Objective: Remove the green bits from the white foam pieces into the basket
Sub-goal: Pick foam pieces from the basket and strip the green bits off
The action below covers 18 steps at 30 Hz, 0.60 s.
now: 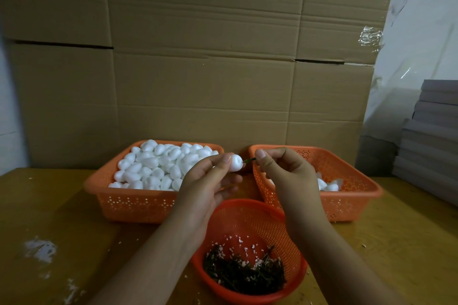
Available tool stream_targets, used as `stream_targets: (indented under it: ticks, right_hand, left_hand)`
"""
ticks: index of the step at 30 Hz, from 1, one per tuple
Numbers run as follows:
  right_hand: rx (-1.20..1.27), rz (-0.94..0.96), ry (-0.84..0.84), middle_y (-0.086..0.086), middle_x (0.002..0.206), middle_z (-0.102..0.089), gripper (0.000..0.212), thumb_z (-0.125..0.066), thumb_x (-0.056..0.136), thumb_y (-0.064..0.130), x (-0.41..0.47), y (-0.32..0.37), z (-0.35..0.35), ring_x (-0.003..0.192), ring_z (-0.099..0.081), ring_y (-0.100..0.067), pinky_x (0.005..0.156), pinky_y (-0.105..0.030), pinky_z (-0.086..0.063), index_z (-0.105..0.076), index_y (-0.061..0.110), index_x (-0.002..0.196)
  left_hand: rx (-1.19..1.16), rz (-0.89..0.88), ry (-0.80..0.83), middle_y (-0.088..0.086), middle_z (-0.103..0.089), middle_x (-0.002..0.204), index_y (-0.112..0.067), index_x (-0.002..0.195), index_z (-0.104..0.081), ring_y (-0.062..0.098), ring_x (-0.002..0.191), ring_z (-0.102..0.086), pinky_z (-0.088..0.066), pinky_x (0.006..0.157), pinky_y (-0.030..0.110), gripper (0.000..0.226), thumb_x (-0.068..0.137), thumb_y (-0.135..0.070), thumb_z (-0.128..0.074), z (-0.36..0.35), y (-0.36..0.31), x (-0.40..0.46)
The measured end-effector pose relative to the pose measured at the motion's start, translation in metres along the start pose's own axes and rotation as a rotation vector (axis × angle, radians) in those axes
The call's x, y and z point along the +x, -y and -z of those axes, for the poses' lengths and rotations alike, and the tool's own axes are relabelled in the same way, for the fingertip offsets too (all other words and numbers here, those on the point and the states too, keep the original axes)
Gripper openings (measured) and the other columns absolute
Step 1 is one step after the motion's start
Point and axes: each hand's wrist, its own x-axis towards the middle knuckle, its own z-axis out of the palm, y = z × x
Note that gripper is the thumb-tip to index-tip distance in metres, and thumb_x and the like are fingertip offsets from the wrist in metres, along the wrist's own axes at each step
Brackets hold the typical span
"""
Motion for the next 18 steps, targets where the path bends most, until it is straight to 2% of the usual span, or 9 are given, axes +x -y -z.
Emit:
stream_targets:
  ticks: [4, 7, 11, 14, 18]
  right_hand:
    - [0.008, 0.014, -0.006, 0.006, 0.067, -0.070, 0.016, -0.068, 0.086, 0.011, 0.000, -0.001, -0.002, 0.063, -0.064, 0.004, 0.058, -0.009, -0.047, -0.069, -0.005, 0.090]
    - [-0.036, 0.006, -0.004, 0.004, 0.071, -0.072, 0.009, -0.070, 0.085, 0.012, -0.002, -0.002, -0.006, 0.068, -0.065, 0.000, 0.063, -0.013, -0.050, -0.070, 0.003, 0.084]
    - [-0.121, 0.010, -0.027, -0.006, 0.079, -0.073, 0.007, -0.073, 0.084, 0.016, -0.004, -0.005, -0.009, 0.080, -0.069, -0.024, 0.078, -0.037, -0.055, -0.071, 0.014, 0.077]
    - [-0.125, 0.006, -0.031, -0.008, 0.078, -0.073, 0.009, -0.074, 0.083, 0.015, -0.007, -0.008, -0.011, 0.085, -0.069, -0.032, 0.081, -0.048, -0.056, -0.072, 0.015, 0.074]
    - [-0.131, -0.009, -0.006, -0.006, 0.079, -0.074, 0.009, -0.071, 0.085, 0.016, -0.006, -0.011, -0.012, 0.085, -0.069, -0.029, 0.082, -0.044, -0.056, -0.074, 0.016, 0.077]
  left_hand:
    - [0.001, 0.005, 0.015, 0.005, -0.076, 0.093, -0.016, 0.099, -0.072, 0.010, 0.074, -0.070, -0.056, 0.065, 0.022, 0.034, 0.072, -0.036, -0.067, -0.001, 0.001, -0.001]
    - [0.017, 0.003, 0.019, 0.005, -0.076, 0.093, -0.017, 0.096, -0.073, 0.010, 0.074, -0.070, -0.056, 0.064, 0.022, 0.032, 0.071, -0.037, -0.068, -0.002, 0.002, -0.002]
    - [0.067, -0.026, 0.017, 0.002, -0.075, 0.085, -0.012, 0.094, -0.072, 0.008, 0.070, -0.068, -0.054, 0.064, 0.020, 0.037, 0.068, -0.040, -0.070, -0.005, 0.003, -0.001]
    - [0.085, -0.038, -0.003, -0.001, -0.074, 0.079, -0.009, 0.092, -0.071, 0.006, 0.068, -0.068, -0.053, 0.062, 0.018, 0.040, 0.069, -0.041, -0.069, -0.007, 0.004, -0.001]
    - [0.097, -0.024, -0.048, 0.003, -0.075, 0.083, -0.009, 0.092, -0.071, 0.007, 0.067, -0.068, -0.053, 0.060, 0.018, 0.043, 0.068, -0.045, -0.070, -0.008, 0.006, -0.001]
